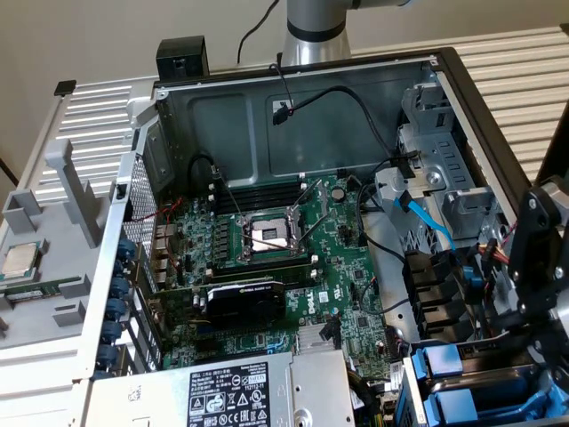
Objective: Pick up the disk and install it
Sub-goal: 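Insert the first disk wire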
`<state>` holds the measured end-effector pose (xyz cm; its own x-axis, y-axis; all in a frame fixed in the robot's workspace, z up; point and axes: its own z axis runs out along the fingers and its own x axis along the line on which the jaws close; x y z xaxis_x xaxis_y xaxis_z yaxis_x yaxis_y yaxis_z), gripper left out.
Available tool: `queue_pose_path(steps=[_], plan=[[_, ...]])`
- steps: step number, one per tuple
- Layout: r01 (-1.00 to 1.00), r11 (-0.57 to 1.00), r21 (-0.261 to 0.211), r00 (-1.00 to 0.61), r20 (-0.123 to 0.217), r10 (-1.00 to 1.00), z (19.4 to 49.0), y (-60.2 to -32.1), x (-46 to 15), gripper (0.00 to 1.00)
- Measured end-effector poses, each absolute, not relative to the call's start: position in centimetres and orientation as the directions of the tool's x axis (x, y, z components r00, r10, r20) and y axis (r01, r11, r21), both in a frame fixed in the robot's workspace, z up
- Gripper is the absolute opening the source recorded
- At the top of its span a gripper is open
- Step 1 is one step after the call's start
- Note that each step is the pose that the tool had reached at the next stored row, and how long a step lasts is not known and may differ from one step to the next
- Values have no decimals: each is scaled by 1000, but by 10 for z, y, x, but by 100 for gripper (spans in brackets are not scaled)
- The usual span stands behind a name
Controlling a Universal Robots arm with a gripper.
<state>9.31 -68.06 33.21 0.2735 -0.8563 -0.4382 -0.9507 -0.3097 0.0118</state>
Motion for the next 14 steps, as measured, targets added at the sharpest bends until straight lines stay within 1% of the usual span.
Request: queue_pose_path(steps=[4,7,8,12,14], plan=[[-951,-310,17,270,-447,-853,332,-683,93,17],[-951,-310,17,270,-447,-853,332,-683,93,17],[-951,-310,19,270,-443,-855,332,-683,93,17],[-951,-308,37,270,-392,-880,333,-677,93,17],[-951,-308,42,270,-379,-885,336,-673,93,17]])
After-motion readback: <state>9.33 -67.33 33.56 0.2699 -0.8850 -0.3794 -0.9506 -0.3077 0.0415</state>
